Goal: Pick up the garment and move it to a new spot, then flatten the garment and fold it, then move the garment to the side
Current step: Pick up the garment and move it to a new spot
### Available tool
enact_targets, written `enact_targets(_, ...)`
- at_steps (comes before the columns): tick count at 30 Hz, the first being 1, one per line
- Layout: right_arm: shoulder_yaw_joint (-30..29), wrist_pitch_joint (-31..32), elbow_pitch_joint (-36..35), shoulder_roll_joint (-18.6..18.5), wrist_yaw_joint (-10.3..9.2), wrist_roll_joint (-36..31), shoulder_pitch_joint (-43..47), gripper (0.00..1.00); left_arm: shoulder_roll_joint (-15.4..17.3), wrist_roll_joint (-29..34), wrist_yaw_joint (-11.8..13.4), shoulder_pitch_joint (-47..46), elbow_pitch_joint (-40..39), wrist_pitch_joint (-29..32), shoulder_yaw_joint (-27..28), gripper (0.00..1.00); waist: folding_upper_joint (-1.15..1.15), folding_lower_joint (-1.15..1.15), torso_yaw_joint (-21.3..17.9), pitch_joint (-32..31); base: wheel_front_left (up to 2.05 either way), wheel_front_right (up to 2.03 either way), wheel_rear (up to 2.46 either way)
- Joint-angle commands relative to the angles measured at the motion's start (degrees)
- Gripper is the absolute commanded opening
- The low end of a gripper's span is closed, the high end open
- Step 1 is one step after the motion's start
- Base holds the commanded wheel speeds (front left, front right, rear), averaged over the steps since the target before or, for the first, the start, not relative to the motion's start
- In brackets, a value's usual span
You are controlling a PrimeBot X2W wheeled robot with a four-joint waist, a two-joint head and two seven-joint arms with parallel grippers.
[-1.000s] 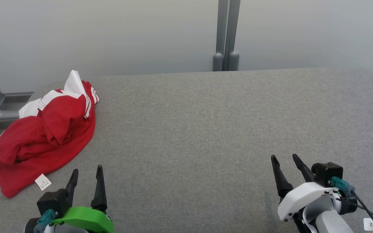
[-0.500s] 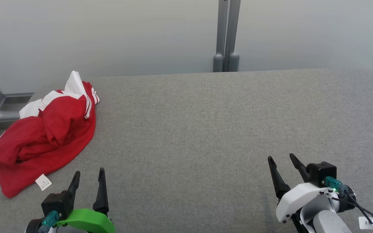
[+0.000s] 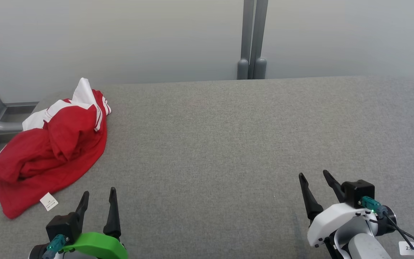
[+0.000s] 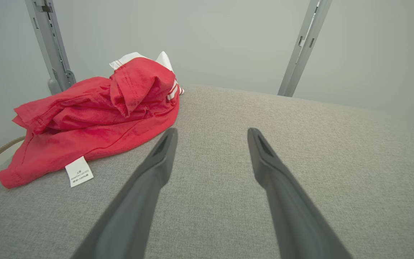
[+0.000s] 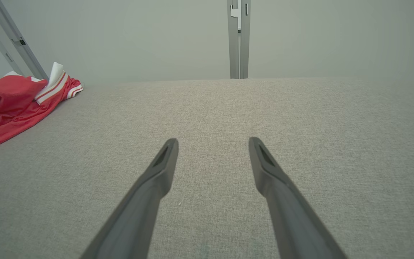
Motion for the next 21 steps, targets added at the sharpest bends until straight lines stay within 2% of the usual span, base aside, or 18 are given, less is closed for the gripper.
enact_targets(1,-0.13,-0.45,0.15,-0.24,0.0,0.5,-0.54,1.0,0.37,-0.52,0.18,0.51,0.11,-0.28,0.02,1.0,0.0,0.0,0.17,-0.02,0.0,0.0,0.0)
enact_targets(10,-0.35,-0.57,-0.23,-0.21,0.0,-0.05,0.38,1.0,0.8,-0.96,0.75,0.85,-0.32,0.08,0.1,1.0,0.0,0.0,4.08,-0.21,0.0,0.0,0.0)
enact_targets(19,-0.08,-0.85,-0.23,-0.21,0.0,0.85,0.71,1.0,1.63,-1.9,1.84,1.48,-0.81,1.21,1.14,1.0,0.0,0.0,10.85,-0.58,0.0,0.0,0.0)
enact_targets(21,0.26,-1.03,0.01,-0.22,0.0,1.44,0.72,1.0,2.28,-2.21,2.28,1.88,-1.27,1.93,1.59,1.0,0.0,0.0,13.7,-0.79,0.0,0.0,0.0)
